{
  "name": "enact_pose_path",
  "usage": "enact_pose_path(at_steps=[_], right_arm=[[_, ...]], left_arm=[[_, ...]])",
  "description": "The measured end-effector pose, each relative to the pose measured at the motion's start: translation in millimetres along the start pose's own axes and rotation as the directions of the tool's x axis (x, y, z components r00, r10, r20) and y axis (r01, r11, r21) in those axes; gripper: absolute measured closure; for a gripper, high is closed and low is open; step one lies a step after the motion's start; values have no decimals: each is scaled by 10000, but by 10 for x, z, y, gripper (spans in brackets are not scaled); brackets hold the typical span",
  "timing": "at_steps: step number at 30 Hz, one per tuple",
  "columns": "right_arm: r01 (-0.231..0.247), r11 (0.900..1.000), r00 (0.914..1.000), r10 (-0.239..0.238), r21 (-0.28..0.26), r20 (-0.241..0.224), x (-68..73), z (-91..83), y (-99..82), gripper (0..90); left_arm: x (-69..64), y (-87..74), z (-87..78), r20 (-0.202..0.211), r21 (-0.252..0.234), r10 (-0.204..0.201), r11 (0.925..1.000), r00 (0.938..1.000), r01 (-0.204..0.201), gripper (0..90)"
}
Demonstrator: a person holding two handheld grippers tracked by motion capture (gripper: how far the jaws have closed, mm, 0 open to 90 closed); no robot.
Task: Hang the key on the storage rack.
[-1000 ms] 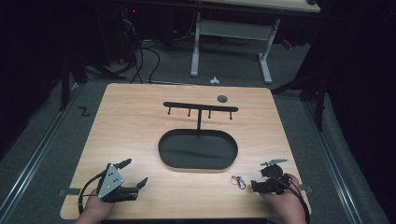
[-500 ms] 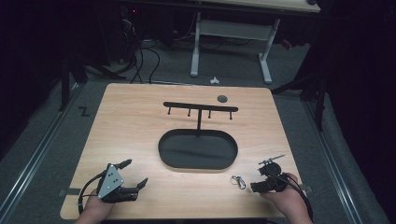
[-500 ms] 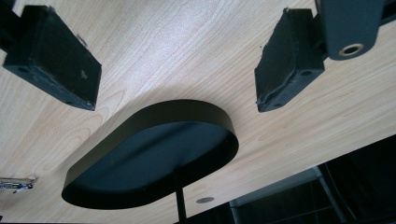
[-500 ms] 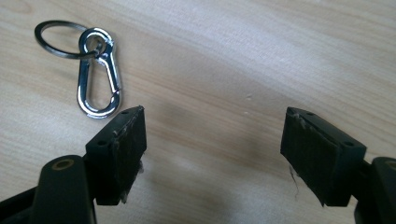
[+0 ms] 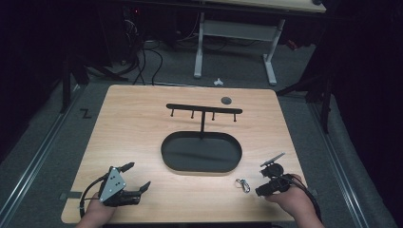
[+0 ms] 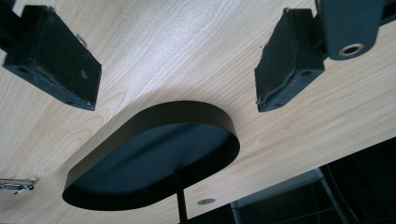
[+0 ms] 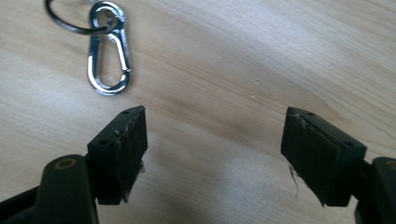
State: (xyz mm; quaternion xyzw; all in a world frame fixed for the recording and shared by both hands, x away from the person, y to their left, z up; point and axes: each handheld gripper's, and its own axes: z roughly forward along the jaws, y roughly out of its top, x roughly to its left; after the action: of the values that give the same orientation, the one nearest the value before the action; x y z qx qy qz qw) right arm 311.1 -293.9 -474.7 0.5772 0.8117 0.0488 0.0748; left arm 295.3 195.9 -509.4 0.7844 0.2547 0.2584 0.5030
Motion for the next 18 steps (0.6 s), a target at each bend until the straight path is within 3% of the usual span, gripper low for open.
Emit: enact_pose_path(at_steps=[8,18], right_arm=[[309,9995,9992,-307,90,-270,113,16,30,226],[936,9956,9935,-927,101,-657,301,52,127,383]], left_arm=[[-5,2,2,46,34,43,10000,10000,-43,152],[-4,3,-2,72,37,63,10000,10000,-63,152]])
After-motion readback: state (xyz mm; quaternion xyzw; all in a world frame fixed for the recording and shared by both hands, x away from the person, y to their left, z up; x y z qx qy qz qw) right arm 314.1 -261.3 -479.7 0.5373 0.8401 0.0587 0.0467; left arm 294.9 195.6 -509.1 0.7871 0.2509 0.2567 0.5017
